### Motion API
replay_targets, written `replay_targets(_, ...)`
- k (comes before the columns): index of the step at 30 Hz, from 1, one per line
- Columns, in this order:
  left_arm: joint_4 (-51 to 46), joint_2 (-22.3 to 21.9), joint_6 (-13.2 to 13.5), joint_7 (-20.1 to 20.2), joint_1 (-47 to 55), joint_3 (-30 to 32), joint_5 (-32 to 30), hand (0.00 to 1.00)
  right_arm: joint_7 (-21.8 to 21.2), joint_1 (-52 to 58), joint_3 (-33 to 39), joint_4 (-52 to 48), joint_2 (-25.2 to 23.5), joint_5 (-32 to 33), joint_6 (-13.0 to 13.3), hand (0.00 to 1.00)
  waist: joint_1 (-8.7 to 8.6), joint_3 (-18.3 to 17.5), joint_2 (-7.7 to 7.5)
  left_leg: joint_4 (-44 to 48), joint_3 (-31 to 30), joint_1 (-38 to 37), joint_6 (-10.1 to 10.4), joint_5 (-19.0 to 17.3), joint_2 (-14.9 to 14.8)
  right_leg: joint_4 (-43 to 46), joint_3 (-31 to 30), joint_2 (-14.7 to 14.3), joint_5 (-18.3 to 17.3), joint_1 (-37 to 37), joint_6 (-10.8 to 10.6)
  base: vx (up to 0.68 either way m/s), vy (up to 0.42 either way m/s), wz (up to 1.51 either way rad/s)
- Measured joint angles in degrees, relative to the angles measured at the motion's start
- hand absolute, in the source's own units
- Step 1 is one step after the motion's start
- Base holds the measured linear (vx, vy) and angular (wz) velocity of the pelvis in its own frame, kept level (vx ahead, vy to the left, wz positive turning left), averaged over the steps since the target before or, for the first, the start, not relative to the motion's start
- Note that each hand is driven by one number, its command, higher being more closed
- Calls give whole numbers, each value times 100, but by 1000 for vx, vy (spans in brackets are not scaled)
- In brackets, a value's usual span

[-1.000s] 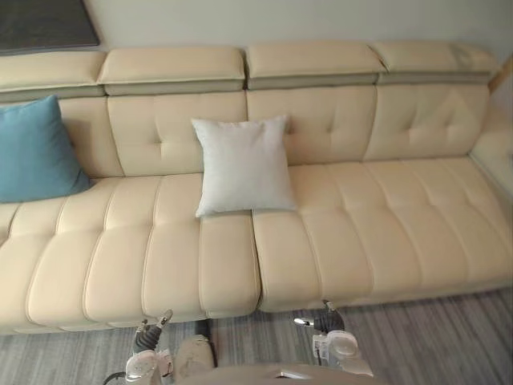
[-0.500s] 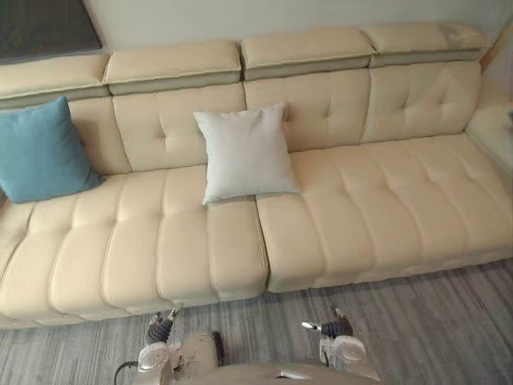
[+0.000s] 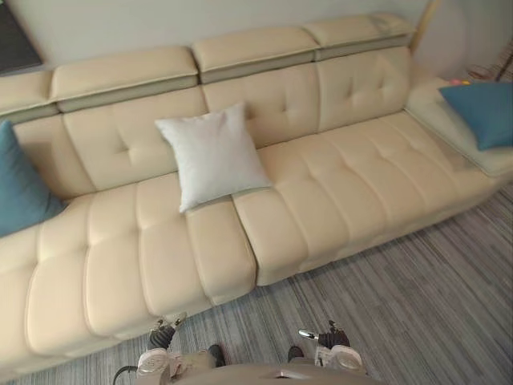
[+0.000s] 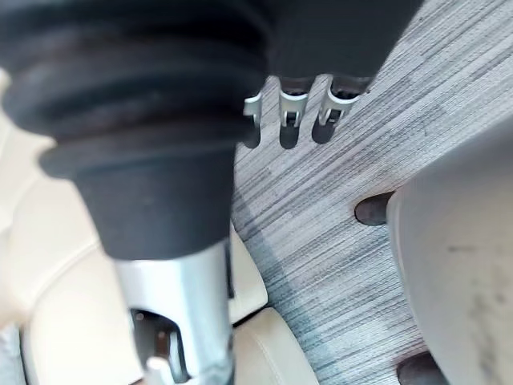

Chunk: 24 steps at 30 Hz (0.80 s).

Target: Pick up cushions and gather them together orderly.

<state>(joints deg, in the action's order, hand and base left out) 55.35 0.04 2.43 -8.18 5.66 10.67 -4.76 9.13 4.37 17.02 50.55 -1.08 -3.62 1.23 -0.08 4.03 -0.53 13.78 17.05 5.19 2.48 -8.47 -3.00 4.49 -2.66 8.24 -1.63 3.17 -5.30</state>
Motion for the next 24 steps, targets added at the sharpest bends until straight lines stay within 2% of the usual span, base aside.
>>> replay_targets(2, 45, -14, -5, 29, -57, -50, -68, 0, 10, 13, 8, -1, 1, 113, -9, 0, -30, 3, -4, 0, 180, -83, -33, 14, -89, -3, -170, -88, 96, 43, -31, 112, -58, -81)
replay_targets(3, 49, -30, -7, 30, -163, -86, -111, 0, 13, 9, 12, -4, 4, 152, -25, 0, -45, 22, 53, 3, 379, -175, -32, -7, -203, 14, -291, -218, 231, 127, 124, 79, -46, -94)
replay_targets(6, 62, -43, -9, 28, -273, -178, -120, 0, 17, -133, -6, -19, 4, 168, -23, 0, -37, 106, 13, 5, 771, -281, 2, -93, -377, 88, -522, -427, 475, 378, 248, 26, -22, -117)
replay_targets(7, 67, -58, -9, 33, -380, -241, -203, 0, 18, -212, -24, -12, 0, 166, -23, 0, -45, 213, 29, -6, 1151, -370, 26, -126, -499, 133, -325, -560, 729, 559, 329, -15, -3, -132)
replay_targets(8, 59, -70, -8, 34, -447, -246, -225, 0, 19, -244, -50, -12, 0, 166, -23, 0, -42, 225, 44, -7, 1308, -382, 31, -136, -551, 117, -146, -602, 840, 645, 420, -30, -20, -154)
replay_targets(9, 60, -90, -12, 35, -471, -293, -232, 0, 19, -298, -105, -15, -10, 162, -19, 0, -62, 299, 125, -35, 1762, -429, 3, -141, -699, 140, 612, -518, 715, 723, 756, -51, -50, -161)
replay_targets(10, 41, -64, -16, 35, -492, -467, -235, 0, 19, -347, -107, -7, 13, 162, -29, 0, -50, 335, 93, -55, 2213, -567, -1, -144, -688, 559, 1954, -231, 199, 865, 887, -54, -62, -156)
replay_targets(11, 17, -55, -16, 35, -504, -520, -236, 0, 22, -342, -106, -2, 39, 157, -33, 0, -63, 356, 127, -68, 2371, -631, -1, -144, -702, 678, 2316, -113, 80, 884, 930, -53, -55, -158)
replay_targets(12, -61, -25, -14, 33, -479, -638, -236, 0, 30, -342, -118, 12, 148, 148, -28, 0, -126, 406, 217, -78, 2717, -808, 6, -144, -758, 982, 3314, 206, -169, 848, 1038, -12, -65, -141)
replay_targets(13, -66, 48, -10, 33, -409, -650, -236, 0, 52, -351, -123, 34, 195, 146, -28, 0, -132, 407, 218, -89, 2926, -941, 70, -138, -750, 1112, 3859, 397, -185, 794, 1033, 15, -84, -135)
replay_targets(14, -63, 79, -11, 30, -405, -649, -236, 0, 84, -351, -135, 51, 213, 145, -29, 0, -131, 404, 205, -99, 2936, -976, 110, -147, -746, 1118, 4013, 420, -144, 772, 1014, 51, -149, -109)
replay_targets(15, -61, 126, -11, 29, -403, -656, -235, 0, 133, -345, -171, 127, 267, 143, -29, 0, -139, 412, 224, -158, 2887, -1043, 189, -142, -745, 1083, 4042, 339, -100, 777, 959, 46, -219, -108)
replay_targets(16, -60, 157, -11, 27, -414, -701, -233, 0, 151, -356, -247, 244, 393, 148, -40, 0, -159, 420, 335, -352, 2832, -1060, 293, -132, -742, 926, 3690, 117, -35, 872, 833, 10, -211, -108)
replay_targets(17, -60, 150, -11, 28, -414, -741, -233, 0, 152, -372, -251, 246, 432, 146, -49, 0, -133, 435, 359, -427, 2820, -1039, 313, -144, -729, 847, 3593, 29, 8, 899, 796, -23, -165, -108)
replay_targets(19, 3, 131, -13, 31, -385, -912, -233, 0, 163, -381, -243, 244, 525, 149, -77, 0, -124, 415, 451, -678, 2569, -1131, 313, -150, -671, 604, 3330, -282, 20, 899, 822, -7, -109, -93)
replay_targets(20, 58, 117, -15, 30, -382, -924, -234, 0, 173, -347, -240, 244, 513, 151, -99, 0, -142, 427, 424, -704, 2530, -1198, 332, -158, -708, 602, 3277, -404, -51, 872, 870, 34, -109, -77)
replay_targets(22, 101, 107, -16, 30, -418, -943, -234, 0, 215, -302, -224, 212, 502, 213, -94, 0, -203, 403, 443, -288, 2575, -1221, 551, -258, -1006, 723, 3157, -614, -232, 887, 934, 91, -98, -51)
replay_targets(23, 107, 112, -16, 30, -448, -955, -233, 0, 226, -309, -238, 229, 488, 215, -101, 0, -178, 422, 401, 239, 2525, -1113, 573, -315, -1231, 768, 3064, -690, -274, 886, 933, 152, -133, -54)
replay_targets(24, 109, 109, -17, 30, -446, -955, -232, 0, 230, -301, -342, 264, 491, 218, -105, 0, -151, 438, 329, 1210, 2242, -815, 261, -327, -1523, 760, 2870, -773, -281, 839, 953, 136, -117, -78)
